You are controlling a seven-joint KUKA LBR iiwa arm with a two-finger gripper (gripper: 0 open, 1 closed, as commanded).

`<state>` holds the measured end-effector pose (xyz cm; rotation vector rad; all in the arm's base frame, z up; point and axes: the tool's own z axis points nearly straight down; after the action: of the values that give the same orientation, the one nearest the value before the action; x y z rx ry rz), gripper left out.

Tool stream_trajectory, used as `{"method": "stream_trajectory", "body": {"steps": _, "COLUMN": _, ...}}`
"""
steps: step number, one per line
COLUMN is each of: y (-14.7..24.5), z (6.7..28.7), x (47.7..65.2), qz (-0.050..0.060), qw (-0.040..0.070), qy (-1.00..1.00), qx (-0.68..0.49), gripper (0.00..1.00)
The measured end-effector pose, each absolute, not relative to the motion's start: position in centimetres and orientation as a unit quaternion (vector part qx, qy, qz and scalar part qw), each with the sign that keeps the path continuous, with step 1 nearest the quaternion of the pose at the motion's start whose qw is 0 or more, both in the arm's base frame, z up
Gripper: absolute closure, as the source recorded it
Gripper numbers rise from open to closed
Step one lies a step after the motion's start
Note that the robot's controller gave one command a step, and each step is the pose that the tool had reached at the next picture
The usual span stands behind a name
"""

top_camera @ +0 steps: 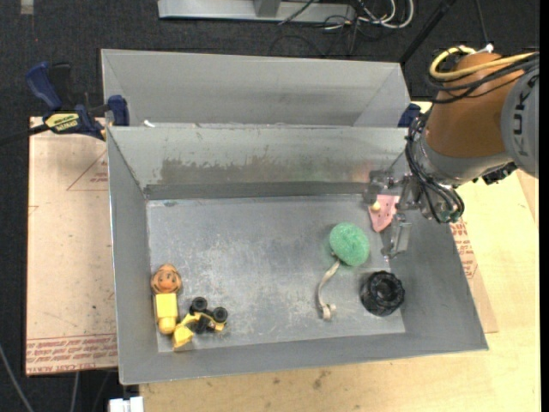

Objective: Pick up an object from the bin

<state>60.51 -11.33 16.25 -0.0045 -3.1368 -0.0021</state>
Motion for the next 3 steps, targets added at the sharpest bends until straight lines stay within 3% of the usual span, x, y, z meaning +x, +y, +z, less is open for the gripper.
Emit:
{"method": "stream_trajectory", "body": {"steps": 1, "y": -11.3, "z": 16.8, "x": 60.7, "qz": 0.000, "qw": -0.001, "qy": -1.000, "qx": 0.000, "gripper": 0.00}}
{"method": "stream_trajectory", "body": {"steps": 2, "y": -10.3, "z": 10.7, "x": 61.0, "qz": 0.000, "qw": -0.003, "qy": -0.999, "qx": -0.042, "gripper": 0.00}}
{"method": "stream_trajectory", "body": {"steps": 3, "y": -13.1, "z": 7.6, "x": 63.2, "qz": 0.000, "qw": -0.002, "qy": -0.999, "qx": 0.045, "gripper": 0.00}}
